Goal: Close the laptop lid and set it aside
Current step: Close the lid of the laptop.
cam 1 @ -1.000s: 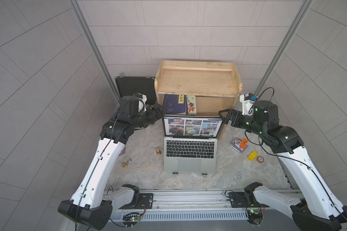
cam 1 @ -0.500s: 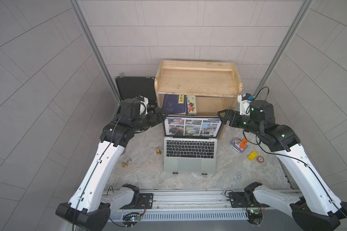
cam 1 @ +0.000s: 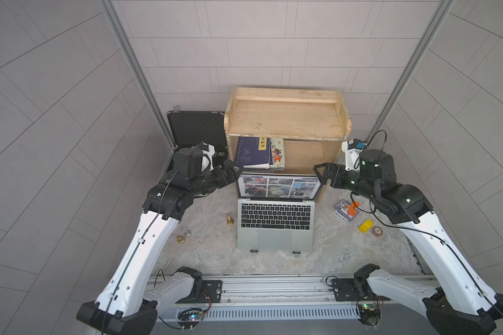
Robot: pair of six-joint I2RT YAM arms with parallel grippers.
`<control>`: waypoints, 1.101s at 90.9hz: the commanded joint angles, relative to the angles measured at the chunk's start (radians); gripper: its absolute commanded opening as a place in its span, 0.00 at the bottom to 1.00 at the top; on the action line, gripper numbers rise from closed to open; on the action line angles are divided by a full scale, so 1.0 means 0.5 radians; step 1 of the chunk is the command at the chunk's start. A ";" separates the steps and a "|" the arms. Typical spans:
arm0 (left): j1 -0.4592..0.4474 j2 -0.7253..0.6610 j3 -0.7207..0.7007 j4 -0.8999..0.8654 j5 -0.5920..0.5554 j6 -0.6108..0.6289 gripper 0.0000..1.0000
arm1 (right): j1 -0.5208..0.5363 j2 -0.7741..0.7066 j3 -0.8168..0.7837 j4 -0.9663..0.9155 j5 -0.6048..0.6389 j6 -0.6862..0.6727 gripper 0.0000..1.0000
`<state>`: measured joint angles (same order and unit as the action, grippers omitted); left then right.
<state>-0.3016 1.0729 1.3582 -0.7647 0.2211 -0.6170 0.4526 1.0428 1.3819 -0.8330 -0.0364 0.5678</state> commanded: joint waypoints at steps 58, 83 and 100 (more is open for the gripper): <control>-0.035 -0.296 -0.290 -0.111 0.064 -0.015 0.92 | 0.203 -0.296 -0.263 -0.122 0.113 0.099 0.93; -0.045 -0.420 -0.406 -0.154 0.072 -0.033 0.91 | 0.313 -0.371 -0.333 -0.144 0.177 0.155 0.93; -0.053 -0.509 -0.472 -0.197 0.081 -0.033 0.90 | 0.367 -0.418 -0.354 -0.178 0.213 0.182 0.93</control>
<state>-0.3202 0.8337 1.1584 -0.7616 0.2592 -0.6472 0.6197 0.8471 1.2243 -0.8440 0.0414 0.6518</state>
